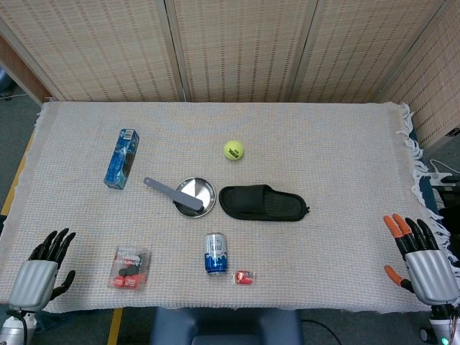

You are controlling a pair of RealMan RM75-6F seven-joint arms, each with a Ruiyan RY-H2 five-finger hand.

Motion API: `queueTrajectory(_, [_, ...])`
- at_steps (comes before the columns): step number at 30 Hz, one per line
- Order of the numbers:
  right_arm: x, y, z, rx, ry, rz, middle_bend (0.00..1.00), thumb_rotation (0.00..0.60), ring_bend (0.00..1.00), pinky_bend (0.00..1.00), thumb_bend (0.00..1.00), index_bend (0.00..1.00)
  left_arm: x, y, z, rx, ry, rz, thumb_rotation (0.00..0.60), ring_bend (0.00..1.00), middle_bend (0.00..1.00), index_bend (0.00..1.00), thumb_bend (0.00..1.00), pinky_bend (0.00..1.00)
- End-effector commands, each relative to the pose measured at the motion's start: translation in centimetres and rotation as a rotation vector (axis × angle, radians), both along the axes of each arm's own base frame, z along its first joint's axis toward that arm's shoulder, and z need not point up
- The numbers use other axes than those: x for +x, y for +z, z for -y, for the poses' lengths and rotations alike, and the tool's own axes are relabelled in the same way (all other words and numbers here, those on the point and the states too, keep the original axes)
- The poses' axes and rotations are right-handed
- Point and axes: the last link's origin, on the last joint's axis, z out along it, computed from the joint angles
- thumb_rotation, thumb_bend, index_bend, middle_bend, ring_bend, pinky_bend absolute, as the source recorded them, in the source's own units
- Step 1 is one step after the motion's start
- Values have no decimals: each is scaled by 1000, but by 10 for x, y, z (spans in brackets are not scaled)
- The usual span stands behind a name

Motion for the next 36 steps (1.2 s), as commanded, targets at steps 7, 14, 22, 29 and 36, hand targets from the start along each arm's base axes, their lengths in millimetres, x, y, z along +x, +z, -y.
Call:
queueTrajectory(7, [-1, -1, 1, 5, -3, 4, 0, 600, 0, 0, 115, 0, 6, -10, -15, -65, -39, 12, 600, 21, 24, 52, 372, 246])
queueTrajectory(14, [-2, -5, 4, 22, -16, -4, 0, 600, 0, 0, 115, 0, 59, -30, -68, -200, -180, -14, 600, 317, 86, 84, 392, 623])
queueTrajectory(22, [-6, -10, 7, 61, -45, -4, 0, 600, 0, 0, 115, 0, 130, -68, -126, -287, -257, 112, 600, 539, 146, 104, 420, 892])
queueTrajectory(29, [-7, -7, 8, 65, -48, 6, 0, 600, 0, 0, 115, 0, 163, -98, -154, -322, -301, 87, 600, 566, 163, 139, 420, 922])
queueTrajectory(36, [-6, 1, 7, 25, -29, 25, 0, 600, 0, 0, 115, 0, 187, -135, -184, -300, -309, 0, 600, 608, 159, 170, 418, 930])
